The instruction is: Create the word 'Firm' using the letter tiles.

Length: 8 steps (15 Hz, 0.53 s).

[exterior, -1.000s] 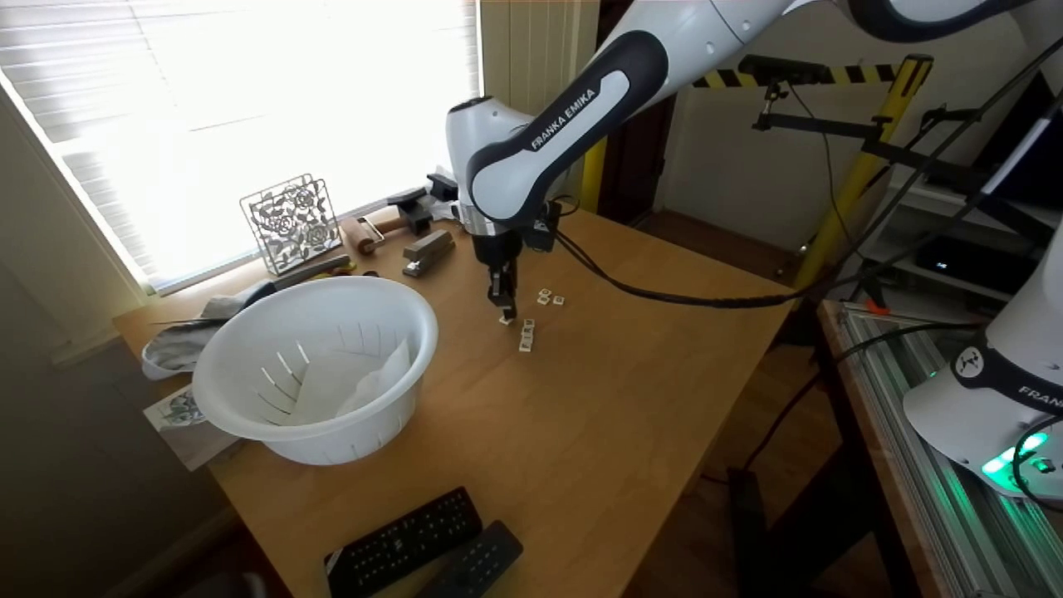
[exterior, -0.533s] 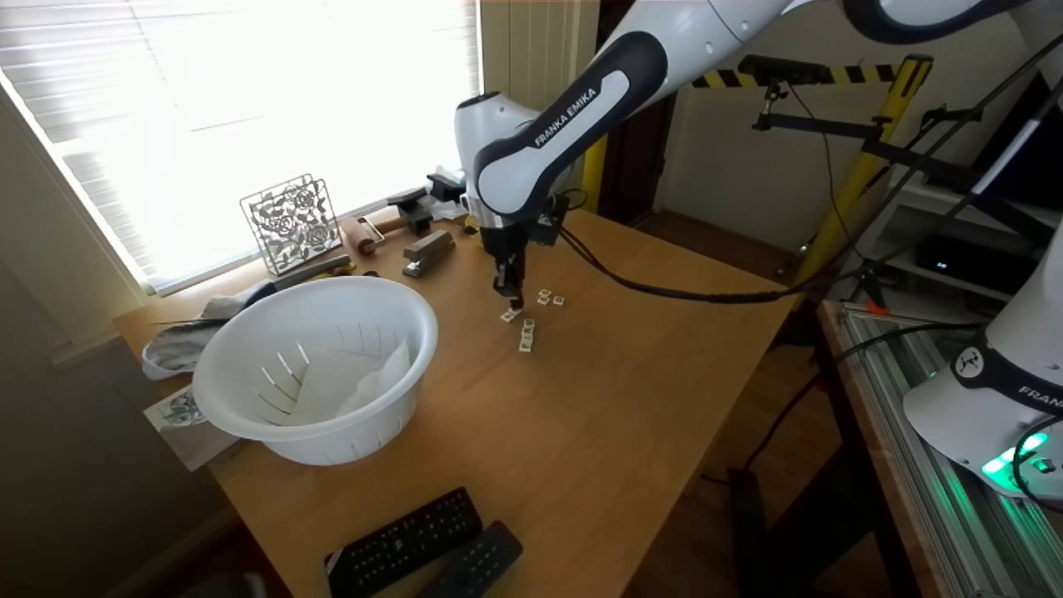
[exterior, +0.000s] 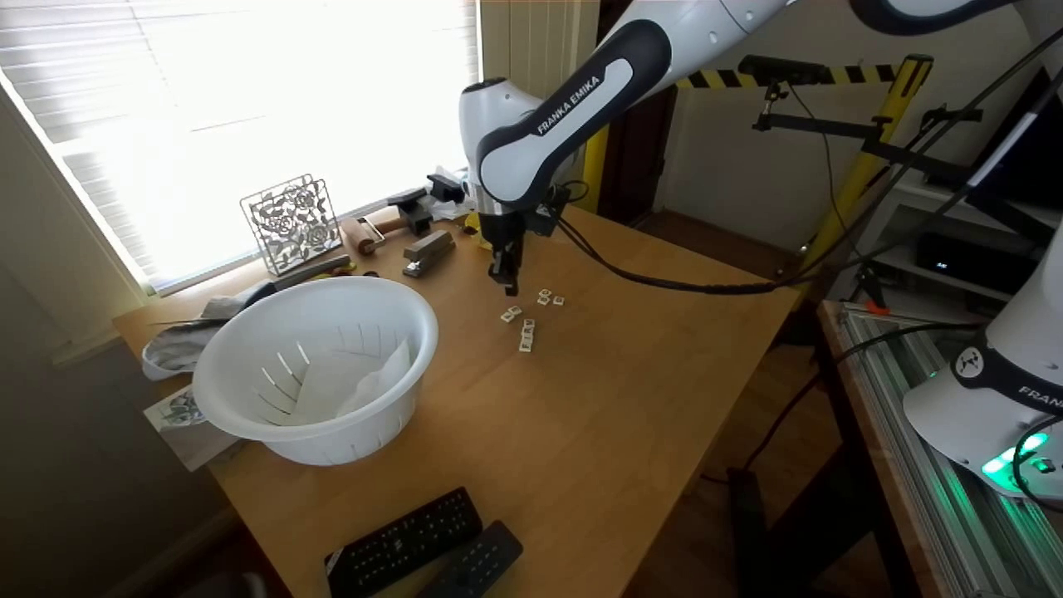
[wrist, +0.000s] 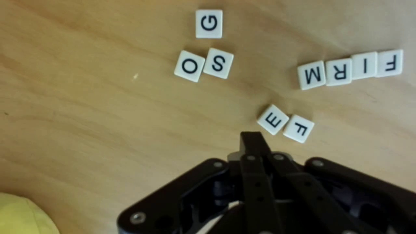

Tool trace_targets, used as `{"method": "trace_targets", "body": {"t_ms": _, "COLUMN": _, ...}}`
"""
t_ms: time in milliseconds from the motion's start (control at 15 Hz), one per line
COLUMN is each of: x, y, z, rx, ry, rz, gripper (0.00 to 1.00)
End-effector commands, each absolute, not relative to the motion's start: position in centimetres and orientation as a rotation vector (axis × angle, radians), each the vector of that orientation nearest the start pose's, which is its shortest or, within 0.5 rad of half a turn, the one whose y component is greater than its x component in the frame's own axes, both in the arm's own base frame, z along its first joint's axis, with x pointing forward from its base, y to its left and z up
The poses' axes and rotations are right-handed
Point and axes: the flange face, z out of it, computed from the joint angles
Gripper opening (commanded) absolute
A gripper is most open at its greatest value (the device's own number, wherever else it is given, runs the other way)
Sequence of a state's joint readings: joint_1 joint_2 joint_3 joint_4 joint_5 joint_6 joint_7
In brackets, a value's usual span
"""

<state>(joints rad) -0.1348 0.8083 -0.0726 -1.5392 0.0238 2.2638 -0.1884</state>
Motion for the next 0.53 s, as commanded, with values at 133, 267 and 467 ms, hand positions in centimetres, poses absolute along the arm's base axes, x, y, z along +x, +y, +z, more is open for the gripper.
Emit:
{"method": "trace_targets", "body": {"t_ms": 133, "x": 67.7, "y": -11.1, "z": 21.2, "rx": -3.14, "ry": 0.057, "rz": 0.065, "gripper": 0.0}}
{"method": "trace_targets", "body": {"t_ms": 267, "x": 67.3, "y": -10.1, "z": 21.9, "rx": -3.129, "ry": 0.055, "rz": 0.08, "gripper": 0.03}}
{"method": "trace_targets", "body": {"t_ms": 467, "x": 66.6, "y": -9.0, "z": 22.5, "rx": -3.119, "ry": 0.06, "rz": 0.108, "gripper": 0.31}}
